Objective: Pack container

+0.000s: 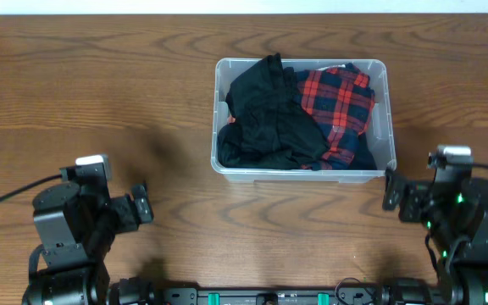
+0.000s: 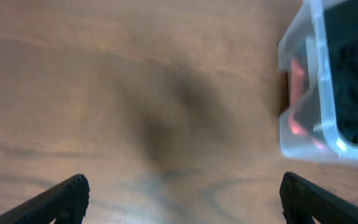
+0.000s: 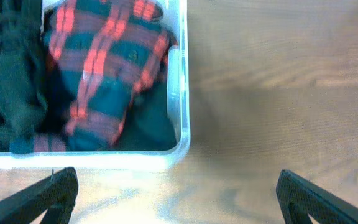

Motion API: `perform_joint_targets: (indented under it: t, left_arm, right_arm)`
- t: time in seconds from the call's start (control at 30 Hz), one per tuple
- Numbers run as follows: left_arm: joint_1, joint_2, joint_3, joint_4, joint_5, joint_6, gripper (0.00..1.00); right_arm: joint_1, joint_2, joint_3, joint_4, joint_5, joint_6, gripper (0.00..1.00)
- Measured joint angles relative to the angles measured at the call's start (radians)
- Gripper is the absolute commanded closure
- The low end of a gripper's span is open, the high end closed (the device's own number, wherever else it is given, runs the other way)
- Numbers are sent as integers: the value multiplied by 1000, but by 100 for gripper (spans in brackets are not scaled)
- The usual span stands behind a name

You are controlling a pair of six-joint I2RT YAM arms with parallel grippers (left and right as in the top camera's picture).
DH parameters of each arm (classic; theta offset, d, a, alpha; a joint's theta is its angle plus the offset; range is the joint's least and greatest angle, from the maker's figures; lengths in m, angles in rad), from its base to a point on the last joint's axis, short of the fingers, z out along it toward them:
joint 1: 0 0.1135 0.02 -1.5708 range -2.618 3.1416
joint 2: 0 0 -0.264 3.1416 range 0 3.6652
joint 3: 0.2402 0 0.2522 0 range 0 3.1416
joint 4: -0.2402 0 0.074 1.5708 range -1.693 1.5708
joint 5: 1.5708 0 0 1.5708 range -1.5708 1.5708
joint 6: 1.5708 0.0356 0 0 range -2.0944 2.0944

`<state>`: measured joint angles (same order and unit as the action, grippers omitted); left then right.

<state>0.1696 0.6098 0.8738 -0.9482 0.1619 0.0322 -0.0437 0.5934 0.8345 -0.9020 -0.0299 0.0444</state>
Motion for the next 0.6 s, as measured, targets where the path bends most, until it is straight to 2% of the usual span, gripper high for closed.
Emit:
perform_joint_targets:
  t: [0.17,0.37,0.6]
  left_arm:
    - [0,-2,0,-96,0,2,2]
    - [0,-2,0,-108,0,2,2]
    - [0,-2,0,-111,0,2,2]
  right_arm:
    - [0,-29,-5,-129,0,0,1]
    - [0,-29,-7,-246,0,0,1]
    - [0,-62,-15,-232,13,-3,1]
